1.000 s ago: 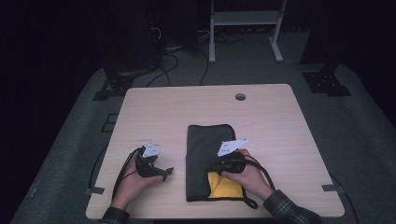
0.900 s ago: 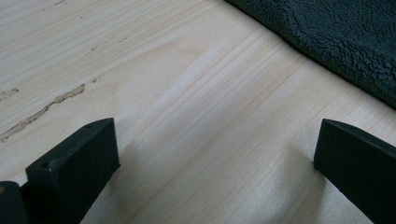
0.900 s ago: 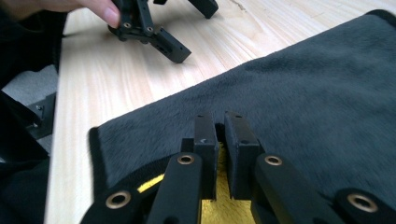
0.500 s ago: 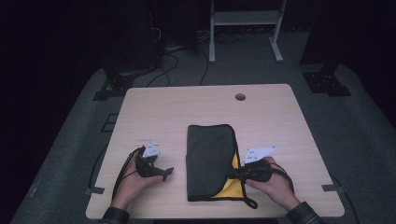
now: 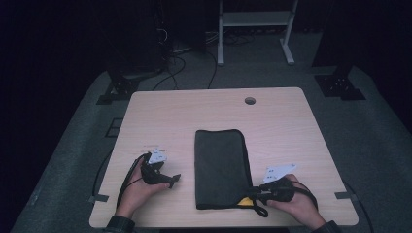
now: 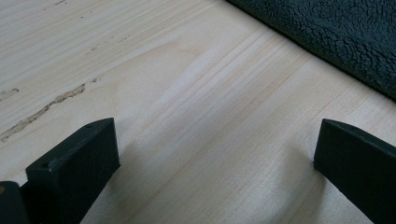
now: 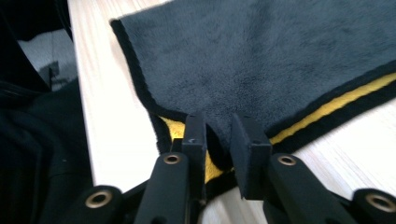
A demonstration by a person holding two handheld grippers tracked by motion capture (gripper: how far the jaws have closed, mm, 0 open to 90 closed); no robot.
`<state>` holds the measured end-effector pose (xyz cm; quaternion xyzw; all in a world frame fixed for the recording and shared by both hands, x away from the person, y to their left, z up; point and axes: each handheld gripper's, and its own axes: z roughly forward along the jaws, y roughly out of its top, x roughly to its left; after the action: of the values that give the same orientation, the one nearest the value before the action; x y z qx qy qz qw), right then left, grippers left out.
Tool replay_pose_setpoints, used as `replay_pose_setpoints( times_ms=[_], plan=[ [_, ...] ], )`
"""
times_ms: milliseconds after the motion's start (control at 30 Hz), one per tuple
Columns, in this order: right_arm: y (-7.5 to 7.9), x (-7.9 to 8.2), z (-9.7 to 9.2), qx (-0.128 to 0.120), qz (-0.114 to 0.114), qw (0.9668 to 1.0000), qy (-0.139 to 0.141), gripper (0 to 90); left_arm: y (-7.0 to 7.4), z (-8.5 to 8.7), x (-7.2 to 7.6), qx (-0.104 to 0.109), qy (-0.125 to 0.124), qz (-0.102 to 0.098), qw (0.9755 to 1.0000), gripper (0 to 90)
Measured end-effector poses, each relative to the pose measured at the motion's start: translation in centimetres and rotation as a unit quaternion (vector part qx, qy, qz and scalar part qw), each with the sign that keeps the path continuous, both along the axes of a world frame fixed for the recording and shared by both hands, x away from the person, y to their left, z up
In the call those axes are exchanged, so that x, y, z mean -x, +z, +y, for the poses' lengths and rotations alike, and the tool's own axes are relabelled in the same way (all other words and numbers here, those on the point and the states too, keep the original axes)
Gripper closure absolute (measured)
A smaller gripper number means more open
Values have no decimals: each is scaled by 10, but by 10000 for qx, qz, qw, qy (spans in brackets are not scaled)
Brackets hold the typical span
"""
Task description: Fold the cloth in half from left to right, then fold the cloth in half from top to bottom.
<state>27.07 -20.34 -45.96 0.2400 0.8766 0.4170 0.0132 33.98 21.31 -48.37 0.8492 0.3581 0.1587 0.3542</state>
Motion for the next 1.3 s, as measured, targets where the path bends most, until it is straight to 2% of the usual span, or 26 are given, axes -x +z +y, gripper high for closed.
replay_pose_setpoints(
  times_ms=[67,133,200,267,367,533,567,633,700,833,900,967,1033,1100,1300],
  plan=[
    [3,2,-6,-46,-54,10000,-53,777,0,0,0,0,1,1,10000,0],
    [7,3,-9,-219,-88,9996,-150,787,0,0,0,7,5,0,10000,0],
    [11,1,-10,-414,-188,9987,-212,796,0,0,0,4,3,1,10000,0],
    [13,-2,-6,-494,-220,9983,-230,793,0,0,0,4,3,1,10000,0],
    [6,-4,2,-253,-215,9993,-158,775,0,0,0,3,2,1,10000,0],
    [-11,1,10,390,-170,9990,110,635,0,0,1,-5,-10,-2,10000,0],
    [-12,3,10,425,-260,9987,145,628,0,0,1,-7,-34,-3,10000,0],
    [-11,2,9,419,-284,9985,185,576,0,0,3,-3,-76,-5,10000,0],
    [-8,-1,9,339,-329,9988,111,535,0,-1,4,12,-74,-8,10000,0],
    [-2,-14,9,174,-417,9989,-74,476,3,0,5,41,-72,-46,10000,68],
    [1,-23,9,106,-484,9986,-178,444,5,-1,3,46,-101,-3,9999,150],
    [3,-32,9,36,-520,9982,-286,416,7,-3,0,61,-127,8,9999,163],
    [6,-43,8,-34,-595,9974,-418,413,10,-7,-3,136,-162,-8,9998,214],
    [9,-54,7,-105,-565,9969,-531,412,13,-10,-6,196,-180,-2,9996,221],
    [17,-83,6,-209,-619,9950,-756,413,24,-19,-22,386,-276,-5,9989,350]
  ],
)
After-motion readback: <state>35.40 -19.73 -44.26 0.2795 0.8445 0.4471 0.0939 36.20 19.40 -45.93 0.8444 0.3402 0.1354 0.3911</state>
